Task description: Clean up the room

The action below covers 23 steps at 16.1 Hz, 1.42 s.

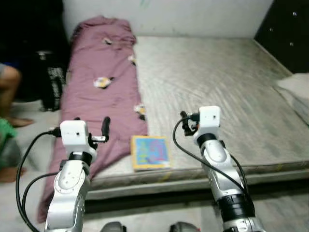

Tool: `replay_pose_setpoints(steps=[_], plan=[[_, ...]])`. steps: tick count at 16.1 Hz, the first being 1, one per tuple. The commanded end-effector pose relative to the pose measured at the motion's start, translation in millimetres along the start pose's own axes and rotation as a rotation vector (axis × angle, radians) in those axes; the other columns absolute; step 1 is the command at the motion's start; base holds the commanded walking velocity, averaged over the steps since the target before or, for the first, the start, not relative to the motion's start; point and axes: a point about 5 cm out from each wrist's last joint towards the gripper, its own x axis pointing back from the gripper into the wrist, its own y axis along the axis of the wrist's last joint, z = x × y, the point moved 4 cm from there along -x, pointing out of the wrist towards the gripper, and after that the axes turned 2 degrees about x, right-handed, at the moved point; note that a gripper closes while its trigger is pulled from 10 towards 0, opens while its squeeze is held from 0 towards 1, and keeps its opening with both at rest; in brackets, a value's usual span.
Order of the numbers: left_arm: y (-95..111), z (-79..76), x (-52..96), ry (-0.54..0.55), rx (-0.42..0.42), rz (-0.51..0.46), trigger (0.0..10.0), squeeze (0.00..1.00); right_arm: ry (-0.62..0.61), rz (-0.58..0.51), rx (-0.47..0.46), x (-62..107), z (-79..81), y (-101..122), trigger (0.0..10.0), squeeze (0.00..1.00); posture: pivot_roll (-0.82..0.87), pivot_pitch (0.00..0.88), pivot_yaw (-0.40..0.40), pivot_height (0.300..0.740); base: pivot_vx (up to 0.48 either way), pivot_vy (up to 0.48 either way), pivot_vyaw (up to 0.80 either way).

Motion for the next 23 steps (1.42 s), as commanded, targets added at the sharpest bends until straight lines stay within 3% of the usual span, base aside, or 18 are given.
replay_pose_setpoints(steps=[1,3,4,8,23], plan=[[-1.7,-7.8,-0.2,-0.022,0.005,0.007,10.0,0.0,-0.027,0.005,0.012,1.7,-12.8,-2.0,10.0,0.0,0.02,0.037,-0.035,0.74,0.0,0.48,0.0],[-1.7,-7.6,-0.2,-0.022,0.003,0.006,10.0,0.0,-0.025,0.004,0.013,1.7,-12.5,-2.0,10.0,0.0,0.02,0.037,-0.035,0.74,0.0,0.48,0.0],[0.9,-7.5,-0.2,-0.022,-0.035,-0.014,10.0,0.0,-0.026,0.002,0.015,1.7,-12.2,-1.7,10.0,0.0,0.02,0.037,-0.033,0.74,0.0,0.0,0.0],[2.0,-9.0,0.4,-0.037,-0.035,-0.023,10.0,0.0,-0.024,0.006,0.021,2.4,-12.1,-4.1,10.0,0.0,0.02,0.035,-0.036,0.74,0.0,0.0,0.0],[4.0,-9.6,-0.4,-0.047,-0.03,-0.03,10.0,0.0,-0.022,0.006,-0.011,-0.6,-11.4,-2.7,10.0,0.0,0.03,0.057,-0.039,0.74,0.281,0.0,-0.06]])
